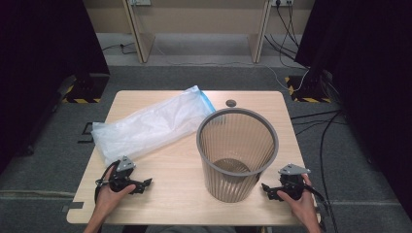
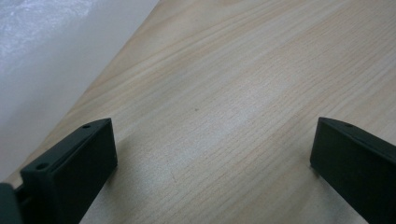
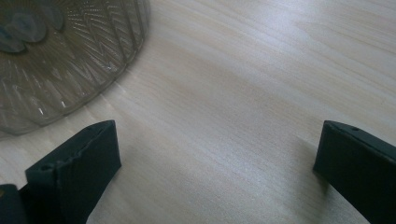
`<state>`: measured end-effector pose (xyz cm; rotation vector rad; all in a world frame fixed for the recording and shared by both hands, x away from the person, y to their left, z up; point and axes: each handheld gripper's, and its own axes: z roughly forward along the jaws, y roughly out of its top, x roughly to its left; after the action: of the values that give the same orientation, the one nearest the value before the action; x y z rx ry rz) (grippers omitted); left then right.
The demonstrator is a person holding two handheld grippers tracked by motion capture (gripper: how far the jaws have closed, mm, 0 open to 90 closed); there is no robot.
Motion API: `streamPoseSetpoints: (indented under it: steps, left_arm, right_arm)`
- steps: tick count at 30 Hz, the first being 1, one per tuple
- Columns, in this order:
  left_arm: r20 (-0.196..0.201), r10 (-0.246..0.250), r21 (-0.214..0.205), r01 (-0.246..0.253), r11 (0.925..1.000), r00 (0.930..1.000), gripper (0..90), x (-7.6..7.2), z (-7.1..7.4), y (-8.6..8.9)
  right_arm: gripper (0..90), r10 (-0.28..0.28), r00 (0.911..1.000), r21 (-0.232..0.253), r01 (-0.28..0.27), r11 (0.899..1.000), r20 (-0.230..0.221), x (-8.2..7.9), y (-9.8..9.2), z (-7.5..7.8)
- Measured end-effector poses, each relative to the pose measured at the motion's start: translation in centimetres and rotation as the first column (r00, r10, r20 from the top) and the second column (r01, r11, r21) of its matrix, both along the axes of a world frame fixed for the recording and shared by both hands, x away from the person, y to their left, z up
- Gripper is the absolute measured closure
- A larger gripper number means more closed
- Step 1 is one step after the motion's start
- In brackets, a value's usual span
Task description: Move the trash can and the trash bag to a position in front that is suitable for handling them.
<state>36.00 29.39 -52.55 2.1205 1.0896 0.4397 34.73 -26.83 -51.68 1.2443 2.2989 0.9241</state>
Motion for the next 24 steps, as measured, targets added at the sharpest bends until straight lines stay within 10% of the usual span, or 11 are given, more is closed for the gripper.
streamPoseSetpoints:
  steps: [17,19,21,24]
  left_arm:
    - [0.004,-0.011,-0.01,0.011,0.9999,0.9999,7.0,-0.1,0.1,0.1]
    - [0.029,-0.014,-0.021,0.015,0.9997,0.9995,23.3,-0.1,0.9,0.7]
    - [0.035,0.008,-0.017,-0.008,0.9998,0.9994,11.8,-0.1,1.2,1.0]
    - [0.098,0.045,-0.004,-0.045,0.999,0.9942,18.9,-0.3,2.8,1.8]
  right_arm:
    - [0.3,-0.004,1.0,0.0,0.004,1.0,-0.002,0.0,0.0,0.0]
    - [0.3,-0.006,1.0,0.0,0.006,1.0,-0.002,0.0,0.1,0.0]
    - [0.3,-0.006,1.0,0.0,0.006,1.0,-0.001,0.0,0.1,0.0]
    - [0.3,-0.007,1.0,0.0,0.007,1.0,-0.001,0.0,0.1,0.0]
